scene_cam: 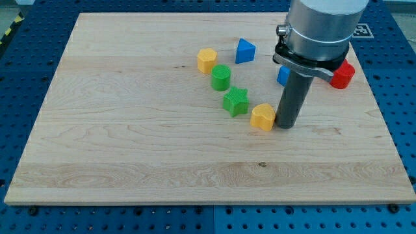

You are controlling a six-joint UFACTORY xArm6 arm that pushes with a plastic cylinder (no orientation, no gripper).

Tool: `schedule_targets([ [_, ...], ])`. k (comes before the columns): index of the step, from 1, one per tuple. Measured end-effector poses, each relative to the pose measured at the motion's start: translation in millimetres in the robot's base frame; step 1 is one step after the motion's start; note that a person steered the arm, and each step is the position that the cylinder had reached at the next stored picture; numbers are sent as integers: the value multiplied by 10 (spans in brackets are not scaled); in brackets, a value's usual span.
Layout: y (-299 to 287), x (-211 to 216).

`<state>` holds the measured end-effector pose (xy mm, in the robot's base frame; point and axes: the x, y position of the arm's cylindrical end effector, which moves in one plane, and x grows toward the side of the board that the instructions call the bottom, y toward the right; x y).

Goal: Slide the blue cube to the bottom left of the red circle

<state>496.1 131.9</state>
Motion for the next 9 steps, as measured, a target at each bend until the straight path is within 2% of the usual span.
schedule_targets([
  [1, 500, 63],
  [2, 758, 115],
  [3, 832, -171],
  [5, 745, -724],
  [6, 474, -1055],
  [7, 611, -1260],
  [9, 292, -1322],
])
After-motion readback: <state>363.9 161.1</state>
